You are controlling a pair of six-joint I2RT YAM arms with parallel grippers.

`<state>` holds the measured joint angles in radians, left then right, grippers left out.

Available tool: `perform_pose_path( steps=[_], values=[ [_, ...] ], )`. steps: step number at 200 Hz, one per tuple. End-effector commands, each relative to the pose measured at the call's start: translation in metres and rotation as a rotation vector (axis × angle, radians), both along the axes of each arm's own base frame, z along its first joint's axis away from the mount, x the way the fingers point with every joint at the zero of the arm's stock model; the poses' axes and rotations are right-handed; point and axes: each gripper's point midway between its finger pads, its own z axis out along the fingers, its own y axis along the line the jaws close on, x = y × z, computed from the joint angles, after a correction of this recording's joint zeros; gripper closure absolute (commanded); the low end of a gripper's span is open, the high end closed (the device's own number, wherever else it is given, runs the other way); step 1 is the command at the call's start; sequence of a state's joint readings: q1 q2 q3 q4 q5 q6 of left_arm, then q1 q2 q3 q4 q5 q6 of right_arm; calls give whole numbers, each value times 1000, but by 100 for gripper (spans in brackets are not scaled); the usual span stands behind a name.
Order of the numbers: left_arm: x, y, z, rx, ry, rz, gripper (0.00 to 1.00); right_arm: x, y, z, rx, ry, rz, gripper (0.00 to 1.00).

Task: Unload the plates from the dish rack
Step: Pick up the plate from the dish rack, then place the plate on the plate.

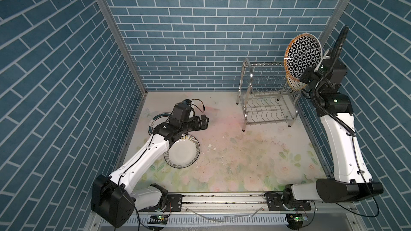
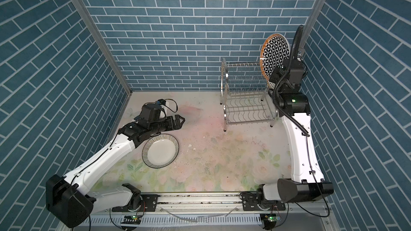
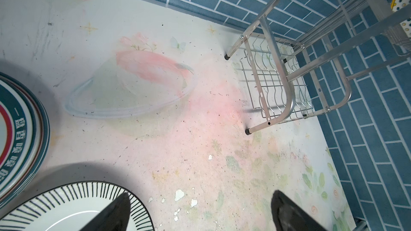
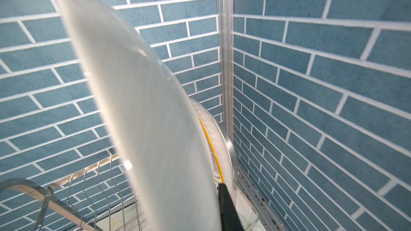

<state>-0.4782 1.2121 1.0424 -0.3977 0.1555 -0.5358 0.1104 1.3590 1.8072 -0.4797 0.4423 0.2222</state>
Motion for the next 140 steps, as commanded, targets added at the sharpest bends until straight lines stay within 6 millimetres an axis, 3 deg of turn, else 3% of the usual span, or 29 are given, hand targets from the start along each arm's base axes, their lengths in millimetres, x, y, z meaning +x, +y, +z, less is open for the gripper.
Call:
perform_pose_path(
  steps=[1, 23, 47, 98, 140],
  values=[
    [-13, 2, -8, -11, 32, -1, 1, -60, -5, 71, 123, -252, 10, 100],
    [-23, 3, -17, -20, 65, -14, 1, -89, -6, 56, 157, -219, 17, 100],
    [-33, 7, -29, -20, 94, -14, 1, -118, -9, 28, 186, -150, 13, 100],
    [-51, 9, -60, -17, 185, -14, 1, -178, -12, -43, 257, -17, 11, 100],
    [-66, 12, -87, -8, 240, -10, 1, -207, 2, -114, 358, 178, 60, 100]
  ],
)
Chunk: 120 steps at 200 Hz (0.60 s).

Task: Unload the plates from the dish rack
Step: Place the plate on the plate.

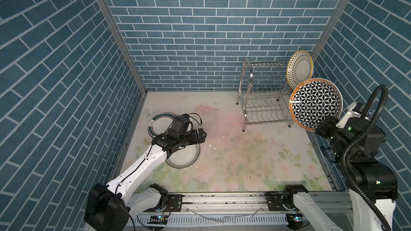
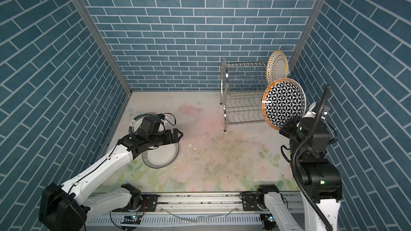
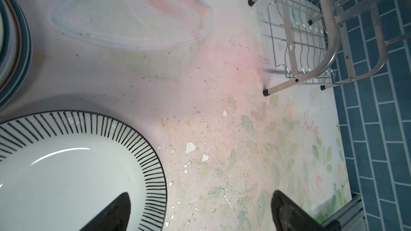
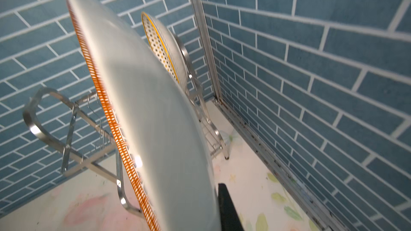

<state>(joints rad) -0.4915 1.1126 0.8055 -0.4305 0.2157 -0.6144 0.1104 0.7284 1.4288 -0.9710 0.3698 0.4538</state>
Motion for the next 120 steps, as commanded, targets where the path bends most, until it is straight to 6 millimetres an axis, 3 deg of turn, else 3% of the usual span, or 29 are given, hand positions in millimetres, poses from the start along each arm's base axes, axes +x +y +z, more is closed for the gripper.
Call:
perform_pose_path(
  steps=[1, 44, 87, 120],
  values=[
    [-12, 0, -12, -5, 35, -2, 1, -11, 13, -22, 157, 12, 31, 100],
    [-27, 7, -35, 11, 72, 7, 1, -20, 41, -101, 262, 227, 139, 100],
    [-39, 16, -44, 27, 83, 20, 1, -12, 75, -149, 383, 369, 271, 100],
    [-46, 21, -45, 37, 88, 21, 1, 0, 114, -183, 539, 458, 419, 100]
  ],
)
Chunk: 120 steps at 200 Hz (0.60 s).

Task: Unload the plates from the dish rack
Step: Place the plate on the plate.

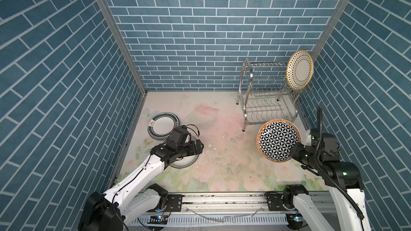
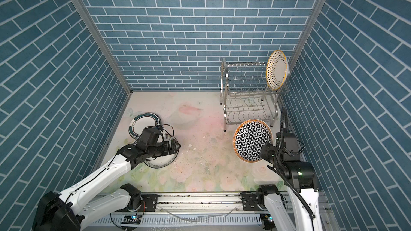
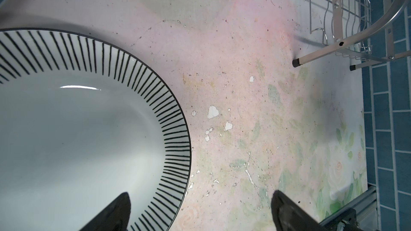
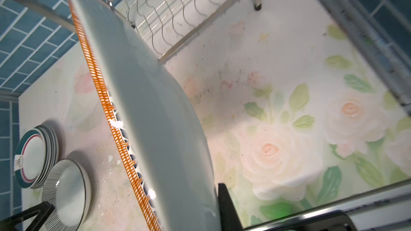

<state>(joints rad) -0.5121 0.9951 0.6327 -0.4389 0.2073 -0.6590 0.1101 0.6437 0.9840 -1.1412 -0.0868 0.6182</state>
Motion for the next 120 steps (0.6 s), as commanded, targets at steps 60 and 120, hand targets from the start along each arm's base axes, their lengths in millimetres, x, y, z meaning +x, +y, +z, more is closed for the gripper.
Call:
perform_pose_path(
  steps=[60, 120],
  values=[
    [-6, -6, 0, -41, 0, -19, 1, 52, 90, -18, 313, 23, 248, 100],
    [1, -20, 2, -114, -12, -36, 1, 89, 162, -33, 335, 39, 392, 100]
  ],
)
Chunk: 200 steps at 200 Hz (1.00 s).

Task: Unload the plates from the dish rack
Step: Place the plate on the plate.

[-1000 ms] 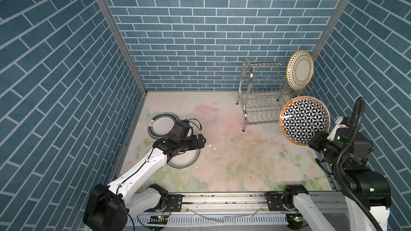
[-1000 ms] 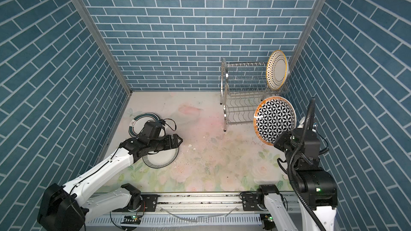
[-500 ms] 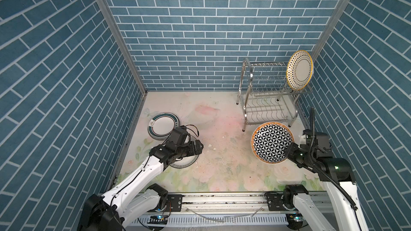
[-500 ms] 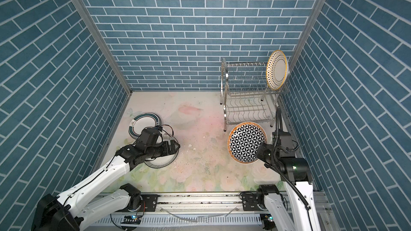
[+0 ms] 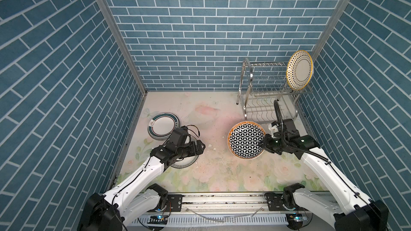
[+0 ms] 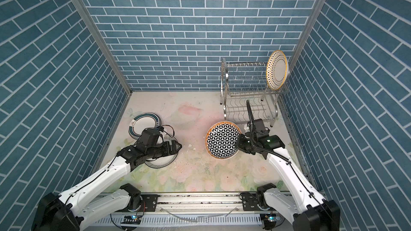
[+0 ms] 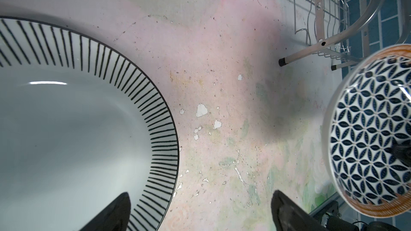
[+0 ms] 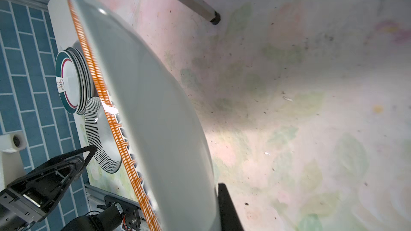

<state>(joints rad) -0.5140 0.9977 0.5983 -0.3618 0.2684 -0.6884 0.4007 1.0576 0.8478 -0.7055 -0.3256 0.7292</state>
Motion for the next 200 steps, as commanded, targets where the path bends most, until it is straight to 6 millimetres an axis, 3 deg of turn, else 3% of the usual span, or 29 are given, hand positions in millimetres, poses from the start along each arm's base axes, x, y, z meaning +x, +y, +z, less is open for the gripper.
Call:
perform_pose_path(
  steps=[1, 78, 139, 173, 200],
  values=[
    [2, -9, 3, -41, -14, -16, 1, 34, 43, 35, 150, -139, 29, 100],
    [16, -24, 9, -123, -31, -13, 1, 43, 116, 33, 293, -127, 130, 100],
    [29, -31, 9, -142, -34, 0, 4, 42, 147, 38, 399, -135, 164, 100],
    [33, -27, 13, -151, -41, 25, 13, 42, 160, 38, 438, -133, 183, 100],
    [36, -20, 16, -163, -51, 50, 25, 41, 169, 38, 459, -131, 204, 100]
  ],
)
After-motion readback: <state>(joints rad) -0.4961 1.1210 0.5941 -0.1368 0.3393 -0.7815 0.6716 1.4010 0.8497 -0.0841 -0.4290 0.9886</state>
